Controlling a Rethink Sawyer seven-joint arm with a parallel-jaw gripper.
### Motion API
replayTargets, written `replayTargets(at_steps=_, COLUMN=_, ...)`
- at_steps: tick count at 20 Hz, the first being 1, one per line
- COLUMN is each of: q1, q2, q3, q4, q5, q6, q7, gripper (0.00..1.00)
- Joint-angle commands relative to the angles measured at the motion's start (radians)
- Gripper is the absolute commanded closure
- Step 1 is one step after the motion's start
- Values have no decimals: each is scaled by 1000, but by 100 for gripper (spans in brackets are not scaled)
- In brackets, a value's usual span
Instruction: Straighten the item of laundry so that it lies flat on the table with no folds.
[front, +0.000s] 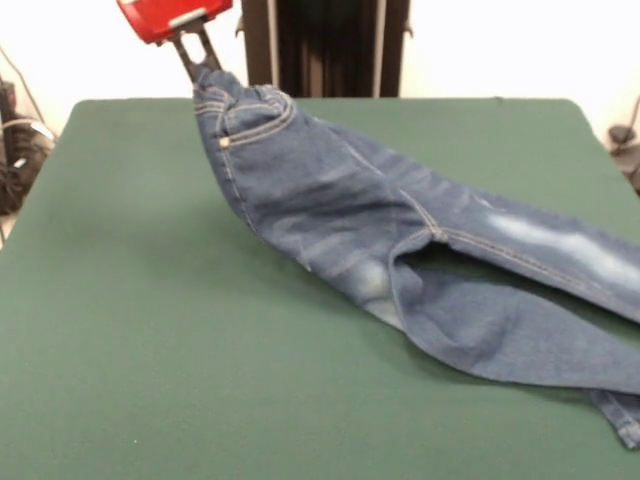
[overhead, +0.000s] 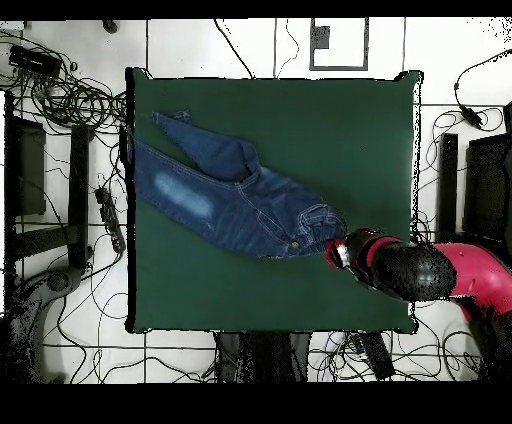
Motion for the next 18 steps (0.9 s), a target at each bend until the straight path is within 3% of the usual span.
replayTargets(at_steps=1, q1=-24, q2=34, q3=65, q4=-69, q5=-66, q6=208, q7=-434, gripper=100)
replayTargets(at_steps=6, q1=-69, q2=80, q3=65, q4=-124, q5=-89, q6=266, q7=-557, gripper=100)
replayTargets(at_steps=18, q1=-115, q2=98, q3=68, q4=-246, q5=-110, q6=421, q7=-781, gripper=100)
